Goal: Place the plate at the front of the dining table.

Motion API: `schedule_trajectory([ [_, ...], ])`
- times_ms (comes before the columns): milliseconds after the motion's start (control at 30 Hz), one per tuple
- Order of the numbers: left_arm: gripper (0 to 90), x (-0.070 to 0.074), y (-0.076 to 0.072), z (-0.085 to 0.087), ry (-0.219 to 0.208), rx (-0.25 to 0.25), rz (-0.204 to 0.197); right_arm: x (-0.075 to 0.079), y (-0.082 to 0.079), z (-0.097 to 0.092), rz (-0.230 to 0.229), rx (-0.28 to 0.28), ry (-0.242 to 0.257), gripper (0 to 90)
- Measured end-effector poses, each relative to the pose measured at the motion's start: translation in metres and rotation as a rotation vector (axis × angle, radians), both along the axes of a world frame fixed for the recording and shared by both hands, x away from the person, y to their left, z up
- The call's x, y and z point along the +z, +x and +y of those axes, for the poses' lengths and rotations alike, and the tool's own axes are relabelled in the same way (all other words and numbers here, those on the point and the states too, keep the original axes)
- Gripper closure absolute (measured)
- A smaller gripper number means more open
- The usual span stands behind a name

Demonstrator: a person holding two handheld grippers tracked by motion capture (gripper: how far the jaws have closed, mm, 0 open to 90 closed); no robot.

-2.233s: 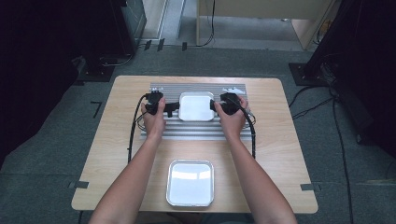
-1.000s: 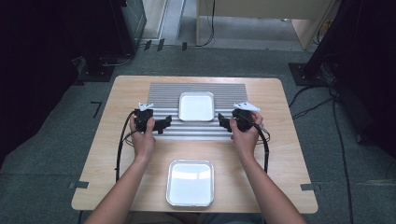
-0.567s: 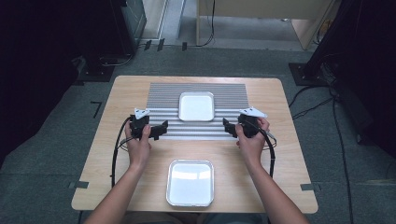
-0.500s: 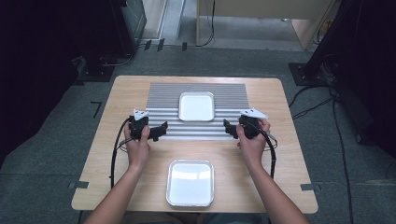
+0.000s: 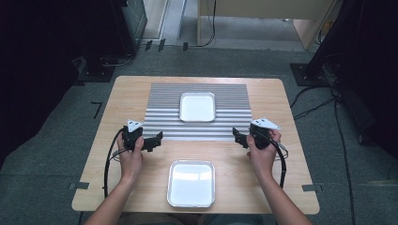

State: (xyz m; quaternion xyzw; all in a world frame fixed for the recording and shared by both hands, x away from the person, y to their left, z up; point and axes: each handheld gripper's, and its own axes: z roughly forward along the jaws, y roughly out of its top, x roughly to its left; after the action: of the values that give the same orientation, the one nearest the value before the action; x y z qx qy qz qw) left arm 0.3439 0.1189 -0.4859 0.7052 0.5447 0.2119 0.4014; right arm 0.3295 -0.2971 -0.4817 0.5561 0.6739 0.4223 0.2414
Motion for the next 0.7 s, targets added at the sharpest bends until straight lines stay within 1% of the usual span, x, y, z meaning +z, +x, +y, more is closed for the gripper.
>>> schedule_trajectory([
  [100,1.9,-0.001,-0.004,0.002,0.002,0.0,0.001,-0.002,-0.006,-0.005,-0.003,-0.006,-0.002,20.4],
  [300,1.9,-0.004,-0.015,0.01,0.015,-0.011,-0.002,-0.007,-0.018,-0.015,-0.004,-0.013,-0.03,20.8],
  [533,1.9,-0.008,-0.029,0.022,0.012,-0.011,0.001,-0.015,-0.035,-0.026,0.01,-0.026,-0.03,21.1],
  [700,1.9,-0.011,-0.042,0.032,0.028,-0.016,0.005,-0.017,-0.045,-0.038,0.012,-0.043,-0.036,21.4],
])
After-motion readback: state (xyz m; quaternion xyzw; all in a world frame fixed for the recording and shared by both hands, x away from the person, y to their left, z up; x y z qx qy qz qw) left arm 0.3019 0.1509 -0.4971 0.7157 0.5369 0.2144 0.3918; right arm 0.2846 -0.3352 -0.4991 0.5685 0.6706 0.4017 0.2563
